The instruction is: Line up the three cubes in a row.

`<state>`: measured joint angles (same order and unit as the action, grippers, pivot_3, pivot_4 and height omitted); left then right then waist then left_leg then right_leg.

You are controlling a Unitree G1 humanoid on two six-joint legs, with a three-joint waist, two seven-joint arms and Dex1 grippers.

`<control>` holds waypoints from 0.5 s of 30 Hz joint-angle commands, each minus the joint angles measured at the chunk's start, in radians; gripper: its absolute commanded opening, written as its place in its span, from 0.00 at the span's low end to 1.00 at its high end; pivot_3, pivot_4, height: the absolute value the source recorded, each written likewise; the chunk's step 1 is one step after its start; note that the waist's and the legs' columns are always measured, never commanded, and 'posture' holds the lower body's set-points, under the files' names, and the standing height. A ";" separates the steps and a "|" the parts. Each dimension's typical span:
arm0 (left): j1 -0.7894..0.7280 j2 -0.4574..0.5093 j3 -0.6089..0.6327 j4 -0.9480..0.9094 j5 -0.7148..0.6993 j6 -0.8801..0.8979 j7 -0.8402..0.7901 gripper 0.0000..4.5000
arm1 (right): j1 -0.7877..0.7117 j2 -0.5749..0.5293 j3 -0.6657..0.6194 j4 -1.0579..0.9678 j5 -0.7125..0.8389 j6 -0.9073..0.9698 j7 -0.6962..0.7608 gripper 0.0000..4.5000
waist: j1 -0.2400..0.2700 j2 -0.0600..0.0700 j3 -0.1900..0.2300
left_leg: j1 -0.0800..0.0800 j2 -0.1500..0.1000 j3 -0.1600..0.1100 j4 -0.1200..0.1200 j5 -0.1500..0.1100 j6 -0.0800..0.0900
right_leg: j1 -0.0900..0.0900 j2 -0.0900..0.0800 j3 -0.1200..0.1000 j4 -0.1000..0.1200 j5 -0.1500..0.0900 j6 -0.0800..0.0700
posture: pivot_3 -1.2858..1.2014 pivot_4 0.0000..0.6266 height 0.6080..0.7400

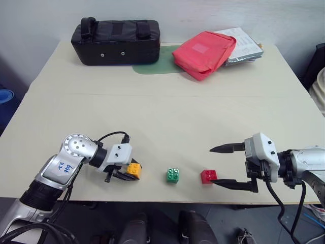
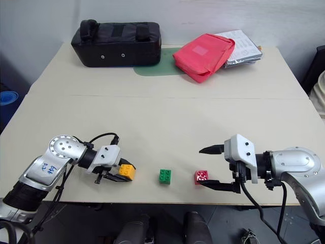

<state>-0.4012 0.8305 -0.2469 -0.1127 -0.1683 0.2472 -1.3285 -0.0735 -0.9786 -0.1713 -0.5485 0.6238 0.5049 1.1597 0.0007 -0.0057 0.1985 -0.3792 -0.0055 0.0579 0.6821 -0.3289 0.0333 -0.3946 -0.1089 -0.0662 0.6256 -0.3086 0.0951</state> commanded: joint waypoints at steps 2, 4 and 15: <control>0.005 0.004 0.008 -0.029 -0.008 -0.003 0.000 0.34 | -0.015 -0.002 -0.011 -0.014 0.006 -0.014 -0.002 1.00 | 0.000 0.000 0.000 | 0.000 0.000 0.000 0.000 0.000 0.000 | 0.000 0.000 0.000 0.000 0.000 0.000 | 0.52 0.24 1.00; 0.003 0.004 0.007 -0.029 -0.005 0.002 0.004 0.34 | -0.019 0.001 -0.004 -0.013 0.002 -0.016 -0.005 1.00 | 0.000 0.000 0.000 | 0.000 0.000 0.000 0.000 0.000 0.000 | 0.000 0.000 0.000 0.000 0.000 0.000 | 0.52 0.24 1.00; 0.042 0.076 0.120 -0.055 -0.105 0.070 -0.032 0.99 | 0.082 -0.016 -0.085 0.010 -0.014 -0.064 0.036 1.00 | 0.000 0.000 0.000 | 0.000 0.000 0.000 0.000 0.000 0.000 | 0.000 0.000 0.000 0.000 0.000 0.000 | 0.52 0.24 1.00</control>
<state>-0.3728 0.8770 -0.1882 -0.1259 -0.2318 0.3093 -1.3406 -0.0033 -0.9779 -0.1892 -0.5403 0.5936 0.4595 1.1787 0.0009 -0.0057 0.1985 -0.3793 -0.0055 0.0574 0.6821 -0.3290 0.0333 -0.3945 -0.1089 -0.0666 0.6253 -0.3086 0.0951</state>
